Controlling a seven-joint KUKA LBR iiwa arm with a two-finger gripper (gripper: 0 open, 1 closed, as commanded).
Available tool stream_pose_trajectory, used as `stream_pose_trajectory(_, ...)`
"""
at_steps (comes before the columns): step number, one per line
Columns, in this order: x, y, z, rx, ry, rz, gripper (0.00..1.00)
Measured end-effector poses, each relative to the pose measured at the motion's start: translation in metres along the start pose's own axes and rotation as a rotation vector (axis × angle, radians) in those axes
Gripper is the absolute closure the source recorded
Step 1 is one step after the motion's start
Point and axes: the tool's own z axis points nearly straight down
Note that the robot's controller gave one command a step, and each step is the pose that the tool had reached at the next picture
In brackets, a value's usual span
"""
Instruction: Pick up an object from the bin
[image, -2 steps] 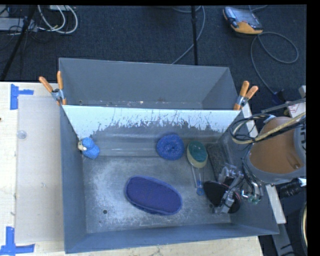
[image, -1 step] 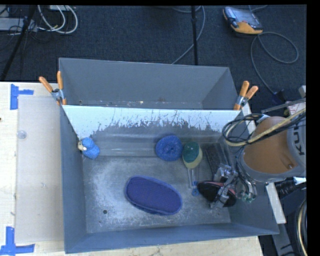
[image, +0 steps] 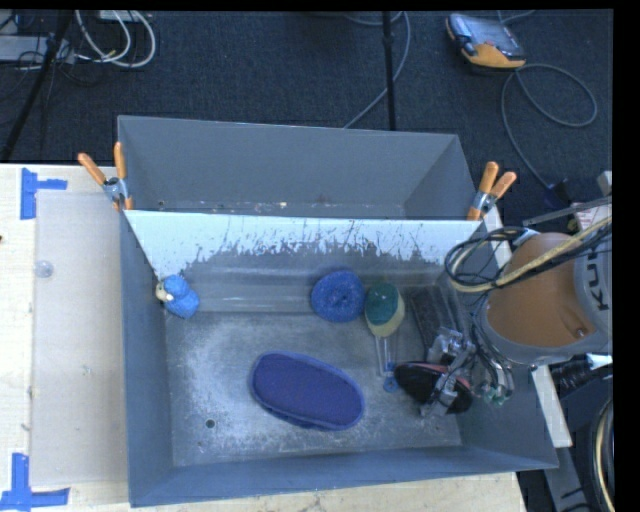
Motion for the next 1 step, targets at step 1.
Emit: stream_pose_trajectory(1, 0.0014, 0.0001, -0.0042, 0.0, 0.005, -0.001, 1.0)
